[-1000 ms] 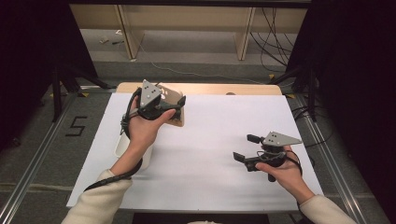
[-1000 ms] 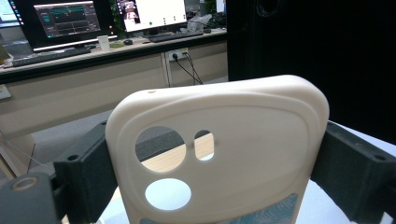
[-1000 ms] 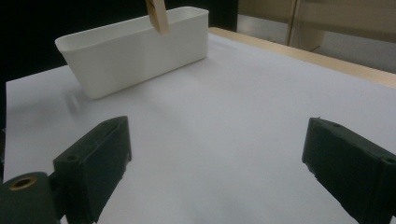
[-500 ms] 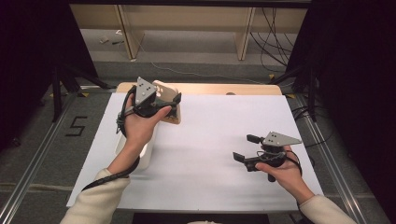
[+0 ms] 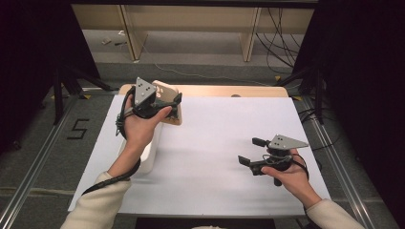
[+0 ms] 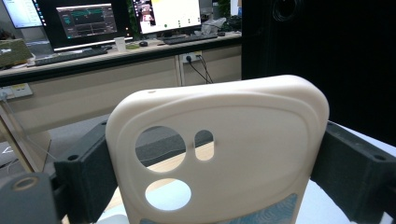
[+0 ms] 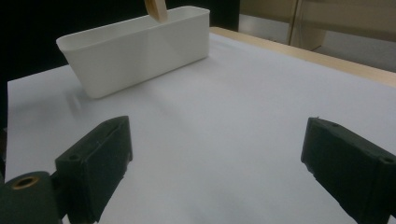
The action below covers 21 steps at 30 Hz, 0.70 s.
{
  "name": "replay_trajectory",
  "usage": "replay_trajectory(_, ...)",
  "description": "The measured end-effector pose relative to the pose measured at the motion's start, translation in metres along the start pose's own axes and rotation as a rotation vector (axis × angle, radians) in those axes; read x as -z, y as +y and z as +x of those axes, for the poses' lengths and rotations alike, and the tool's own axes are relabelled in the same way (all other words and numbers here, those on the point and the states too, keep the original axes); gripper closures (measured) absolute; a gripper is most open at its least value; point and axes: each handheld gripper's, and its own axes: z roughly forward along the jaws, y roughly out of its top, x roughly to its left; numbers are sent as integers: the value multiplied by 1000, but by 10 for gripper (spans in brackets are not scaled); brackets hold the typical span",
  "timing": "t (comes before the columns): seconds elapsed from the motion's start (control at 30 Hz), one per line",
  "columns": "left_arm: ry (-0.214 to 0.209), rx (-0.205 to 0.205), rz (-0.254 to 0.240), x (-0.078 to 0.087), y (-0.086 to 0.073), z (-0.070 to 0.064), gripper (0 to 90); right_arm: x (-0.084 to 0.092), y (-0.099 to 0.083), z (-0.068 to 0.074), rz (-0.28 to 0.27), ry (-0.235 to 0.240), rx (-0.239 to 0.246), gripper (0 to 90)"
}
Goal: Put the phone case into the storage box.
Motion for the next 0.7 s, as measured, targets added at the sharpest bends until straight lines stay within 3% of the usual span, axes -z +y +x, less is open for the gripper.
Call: replay_trajectory(0.7,34,13,-5,3,1,12,98,0,0,0,-1,-1,1,104)
